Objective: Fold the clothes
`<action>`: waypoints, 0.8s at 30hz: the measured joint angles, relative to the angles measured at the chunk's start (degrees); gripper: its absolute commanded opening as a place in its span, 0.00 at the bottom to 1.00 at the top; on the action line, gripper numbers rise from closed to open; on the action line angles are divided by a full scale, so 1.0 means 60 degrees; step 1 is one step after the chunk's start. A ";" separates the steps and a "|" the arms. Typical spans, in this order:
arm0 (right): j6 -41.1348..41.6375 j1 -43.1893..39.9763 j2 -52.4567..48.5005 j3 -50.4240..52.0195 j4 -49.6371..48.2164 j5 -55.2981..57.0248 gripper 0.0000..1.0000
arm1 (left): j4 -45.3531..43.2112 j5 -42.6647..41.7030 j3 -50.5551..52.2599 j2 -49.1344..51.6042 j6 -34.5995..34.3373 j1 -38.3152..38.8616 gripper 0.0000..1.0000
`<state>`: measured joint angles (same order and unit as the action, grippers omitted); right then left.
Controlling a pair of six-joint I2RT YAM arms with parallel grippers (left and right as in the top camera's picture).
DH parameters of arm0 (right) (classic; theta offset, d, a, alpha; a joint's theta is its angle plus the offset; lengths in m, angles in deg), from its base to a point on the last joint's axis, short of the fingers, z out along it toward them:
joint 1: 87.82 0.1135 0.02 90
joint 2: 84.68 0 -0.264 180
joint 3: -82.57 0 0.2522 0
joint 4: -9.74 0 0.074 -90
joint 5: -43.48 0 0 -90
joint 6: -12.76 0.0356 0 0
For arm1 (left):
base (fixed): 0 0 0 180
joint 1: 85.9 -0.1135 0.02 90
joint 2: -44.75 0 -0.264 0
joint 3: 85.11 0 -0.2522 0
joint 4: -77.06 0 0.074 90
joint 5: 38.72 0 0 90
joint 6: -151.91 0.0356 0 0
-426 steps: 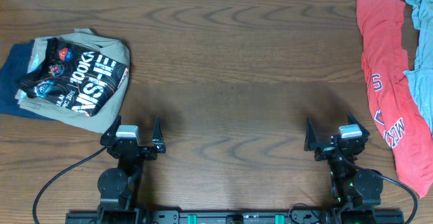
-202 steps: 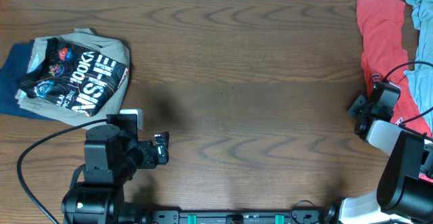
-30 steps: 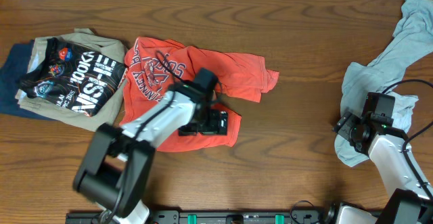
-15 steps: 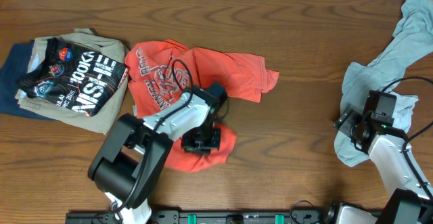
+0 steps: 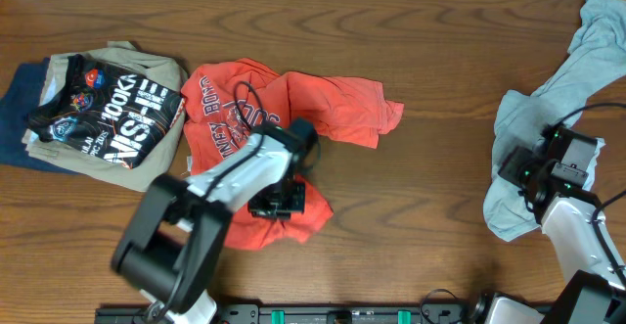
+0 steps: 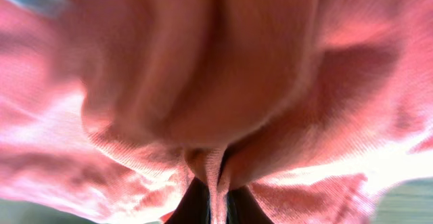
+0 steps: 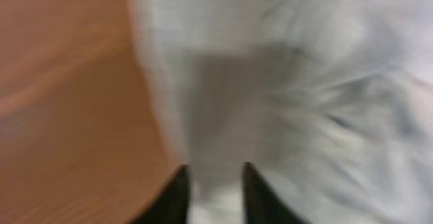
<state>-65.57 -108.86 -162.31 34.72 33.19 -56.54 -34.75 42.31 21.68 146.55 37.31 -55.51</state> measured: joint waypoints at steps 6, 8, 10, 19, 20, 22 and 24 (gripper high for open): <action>-0.0561 0.0273 -0.0004 -0.0007 -0.0601 -0.1708 0.01 | -0.0969 0.0160 0.0004 -0.1231 -0.0186 -0.0608 0.06; -0.0634 0.0368 -0.0109 -0.0007 -0.0725 -0.1723 0.01 | -0.1089 0.0208 0.0004 -0.1479 -0.0219 -0.0769 0.06; -0.0699 0.0390 -0.0401 -0.0007 -0.0918 -0.1588 0.01 | -0.1129 0.0248 0.0000 -0.1621 -0.0229 -0.0896 0.06; -0.0783 0.0390 -0.2634 -0.0007 -0.2557 -0.0565 0.01 | -0.0871 0.0280 0.0004 -0.1636 -0.0368 -0.0994 0.07; -0.0758 0.0390 -0.2812 -0.0007 -0.2623 -0.0390 0.01 | -0.0863 0.0280 0.0004 -0.1636 -0.0372 -0.0994 0.06; -0.0557 0.0390 -0.2943 -0.0138 -0.2677 0.0229 0.01 | -0.0845 0.0277 0.0004 -0.1636 -0.0372 -0.0994 0.07; -0.0004 0.0339 -0.2983 -0.0302 -0.2441 0.1406 0.07 | -0.0831 0.0284 0.0004 -0.1636 -0.0368 -0.0994 0.06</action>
<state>-65.60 -106.83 -180.21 32.91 18.55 -48.10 -39.73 44.01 21.71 136.73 35.10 -61.47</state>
